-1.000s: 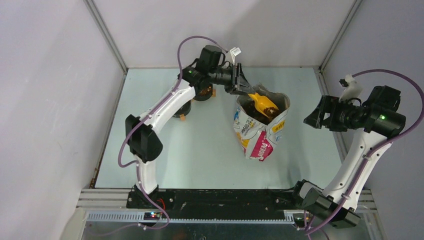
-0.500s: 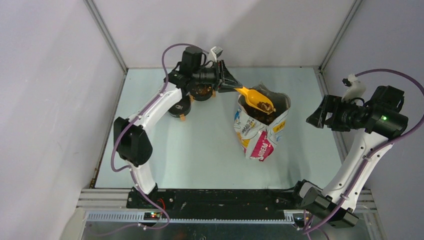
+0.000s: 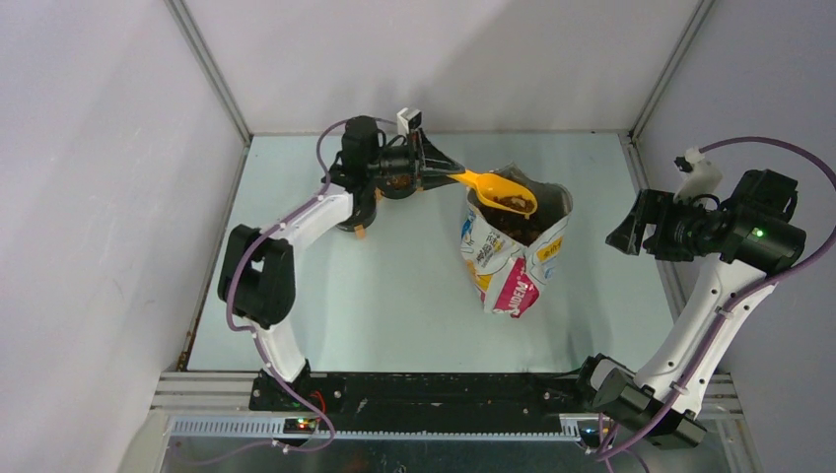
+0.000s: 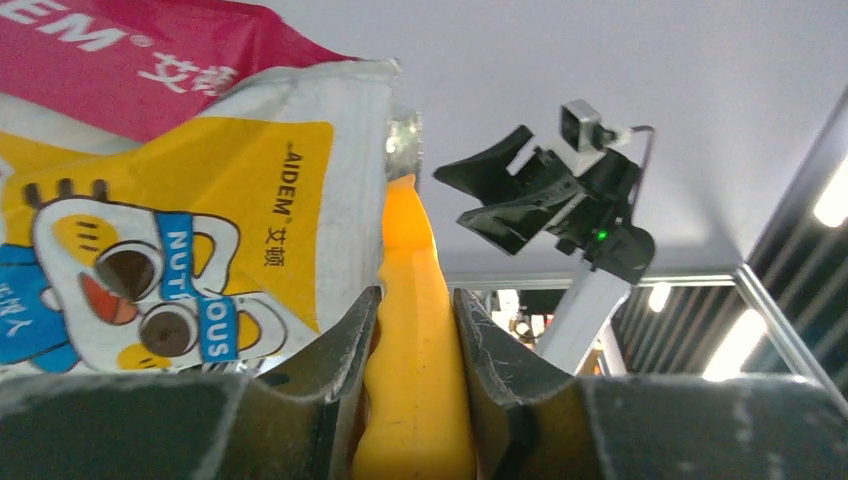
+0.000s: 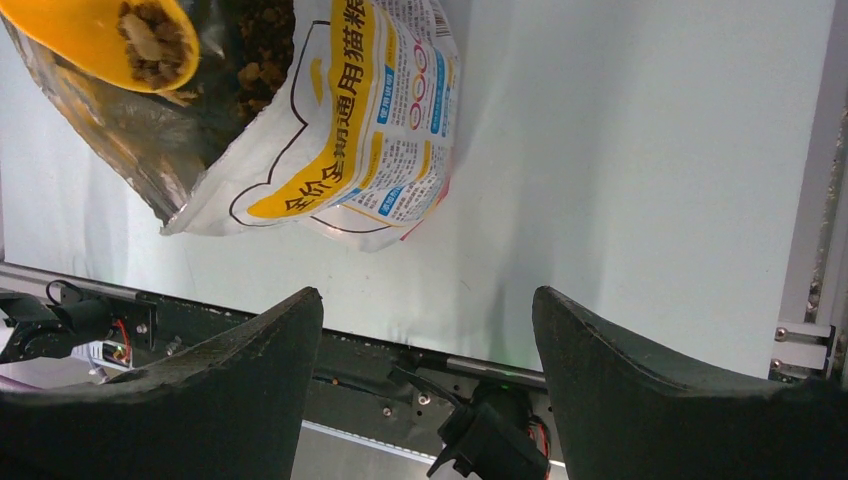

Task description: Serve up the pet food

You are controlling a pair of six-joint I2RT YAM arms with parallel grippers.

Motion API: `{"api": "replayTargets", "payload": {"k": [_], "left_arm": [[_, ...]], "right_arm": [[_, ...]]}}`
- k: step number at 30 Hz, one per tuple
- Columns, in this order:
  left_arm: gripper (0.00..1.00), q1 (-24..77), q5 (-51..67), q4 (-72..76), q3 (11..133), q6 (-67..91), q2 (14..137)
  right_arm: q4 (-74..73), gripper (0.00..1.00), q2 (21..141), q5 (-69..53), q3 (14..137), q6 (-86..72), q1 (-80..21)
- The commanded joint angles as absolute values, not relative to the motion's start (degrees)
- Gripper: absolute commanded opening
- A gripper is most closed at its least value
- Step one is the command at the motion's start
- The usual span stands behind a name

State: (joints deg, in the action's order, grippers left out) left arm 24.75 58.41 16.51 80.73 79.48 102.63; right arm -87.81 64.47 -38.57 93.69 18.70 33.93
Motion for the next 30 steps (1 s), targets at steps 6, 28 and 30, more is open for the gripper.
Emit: {"api": "replayTargets", "payload": {"k": [6, 28, 30], "left_arm": [[0.0, 24.8, 58.7, 45.5, 77.9, 95.3, 102.9], [0.0, 36.0, 30.5, -61.8, 137.8, -0.1, 113.6], [0.0, 39.2, 24.6, -63.8, 138.5, -5.6, 114.4]], "right_arm": [[-88.2, 0.79, 64.3, -38.3, 95.0, 19.5, 34.3], [-88.0, 0.79, 63.2, -40.2, 93.7, 20.6, 34.2], [-87.9, 0.79, 63.1, -40.8, 93.4, 20.4, 34.2]]}}
